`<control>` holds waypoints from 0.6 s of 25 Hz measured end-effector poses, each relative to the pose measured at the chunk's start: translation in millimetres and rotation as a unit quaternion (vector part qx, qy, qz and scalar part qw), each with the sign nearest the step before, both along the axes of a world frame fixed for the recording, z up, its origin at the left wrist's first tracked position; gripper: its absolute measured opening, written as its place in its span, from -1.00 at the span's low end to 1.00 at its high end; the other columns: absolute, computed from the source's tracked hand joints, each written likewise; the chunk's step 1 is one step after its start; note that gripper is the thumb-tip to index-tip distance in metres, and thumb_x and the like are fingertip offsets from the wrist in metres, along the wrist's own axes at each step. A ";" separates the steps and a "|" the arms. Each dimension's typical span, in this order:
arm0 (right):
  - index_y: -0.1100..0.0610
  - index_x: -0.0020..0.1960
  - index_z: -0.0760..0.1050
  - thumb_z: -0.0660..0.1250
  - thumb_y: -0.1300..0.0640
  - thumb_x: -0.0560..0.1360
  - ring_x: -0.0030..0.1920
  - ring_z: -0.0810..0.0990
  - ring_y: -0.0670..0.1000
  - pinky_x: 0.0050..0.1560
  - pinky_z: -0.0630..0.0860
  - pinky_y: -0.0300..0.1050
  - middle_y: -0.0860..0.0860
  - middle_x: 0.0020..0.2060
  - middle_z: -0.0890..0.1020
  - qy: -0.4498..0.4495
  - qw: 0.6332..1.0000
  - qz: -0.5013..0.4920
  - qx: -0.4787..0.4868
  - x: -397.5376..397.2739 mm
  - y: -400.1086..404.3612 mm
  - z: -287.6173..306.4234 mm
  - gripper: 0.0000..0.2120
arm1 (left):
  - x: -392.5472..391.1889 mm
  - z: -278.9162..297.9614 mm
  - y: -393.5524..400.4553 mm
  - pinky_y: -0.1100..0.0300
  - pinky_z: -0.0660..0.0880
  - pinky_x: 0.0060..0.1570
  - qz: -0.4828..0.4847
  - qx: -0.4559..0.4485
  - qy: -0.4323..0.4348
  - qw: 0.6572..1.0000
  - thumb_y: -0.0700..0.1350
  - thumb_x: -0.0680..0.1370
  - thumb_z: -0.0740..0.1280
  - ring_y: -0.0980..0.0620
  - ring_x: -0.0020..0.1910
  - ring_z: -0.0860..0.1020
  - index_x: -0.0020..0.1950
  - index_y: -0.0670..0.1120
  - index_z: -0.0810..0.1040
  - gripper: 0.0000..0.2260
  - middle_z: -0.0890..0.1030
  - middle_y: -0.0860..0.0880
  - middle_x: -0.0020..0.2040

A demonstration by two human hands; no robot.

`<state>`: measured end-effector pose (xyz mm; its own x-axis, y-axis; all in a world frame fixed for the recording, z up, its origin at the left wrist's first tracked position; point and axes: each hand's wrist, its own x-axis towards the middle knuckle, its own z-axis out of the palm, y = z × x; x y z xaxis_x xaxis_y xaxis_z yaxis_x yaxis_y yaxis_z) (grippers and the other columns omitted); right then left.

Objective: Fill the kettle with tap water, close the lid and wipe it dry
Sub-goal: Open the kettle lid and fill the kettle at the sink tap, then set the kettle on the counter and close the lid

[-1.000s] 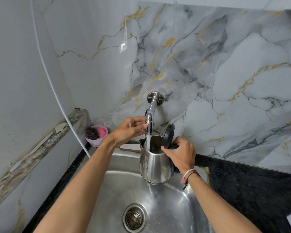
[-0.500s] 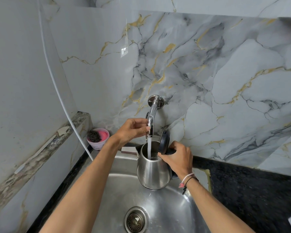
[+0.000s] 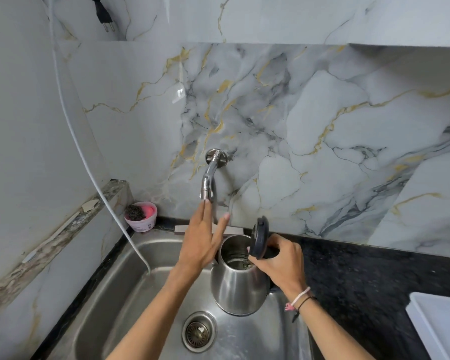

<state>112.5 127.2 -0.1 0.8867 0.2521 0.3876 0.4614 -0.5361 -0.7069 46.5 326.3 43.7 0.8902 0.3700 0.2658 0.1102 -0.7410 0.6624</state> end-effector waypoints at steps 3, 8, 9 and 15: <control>0.03 -0.33 0.58 0.57 -0.23 0.14 -0.33 0.67 -0.16 -0.29 0.62 0.02 -0.15 -0.41 0.69 0.002 1.000 -0.007 0.003 -4.2 -57.9 -4.0 -0.63 | -45.0 -35.6 -55.1 0.10 -0.03 0.62 -0.095 0.063 0.074 0.991 0.53 0.52 -0.03 0.01 0.66 0.02 0.67 -0.10 -0.03 -0.07 0.03 -0.11 0.68; 0.04 -0.30 0.62 0.58 -0.20 0.15 -0.29 0.70 -0.15 -0.23 0.64 0.07 -0.14 -0.37 0.71 0.008 1.000 -0.005 0.005 -10.4 -164.9 -10.6 -0.66 | -55.5 -63.4 -160.1 0.03 -0.02 0.64 -0.136 0.205 0.089 0.965 0.57 0.46 -0.16 -0.03 0.67 -0.03 0.67 -0.15 -0.05 0.02 -0.02 -0.12 0.69; 0.03 -0.30 0.62 0.58 -0.20 0.15 -0.28 0.70 -0.16 -0.23 0.64 0.07 -0.14 -0.37 0.71 0.010 1.000 -0.011 0.007 -10.6 -187.2 -12.6 -0.66 | -53.4 -64.9 -181.6 0.04 -0.06 0.65 -0.138 0.213 0.086 0.963 0.57 0.45 -0.19 -0.03 0.67 -0.04 0.66 -0.15 -0.05 0.02 -0.03 -0.12 0.69; -0.02 -0.24 0.65 0.59 -0.19 0.17 -0.26 0.70 -0.21 -0.22 0.67 0.05 -0.20 -0.33 0.73 0.030 0.999 -0.024 -0.001 -7.0 -289.7 -33.0 -0.69 | -48.4 -81.1 -284.0 0.10 -0.19 0.61 -0.145 0.233 0.105 0.956 0.55 0.48 -0.19 -0.01 0.67 -0.03 0.66 -0.15 -0.06 -0.01 -0.01 -0.11 0.69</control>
<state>105.5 -162.5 -33.0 0.9198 0.2088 0.3322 0.3910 -0.5583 -0.7317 -1.9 42.4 -37.4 0.9891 -0.0156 0.1465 -0.0505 -0.9700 0.2379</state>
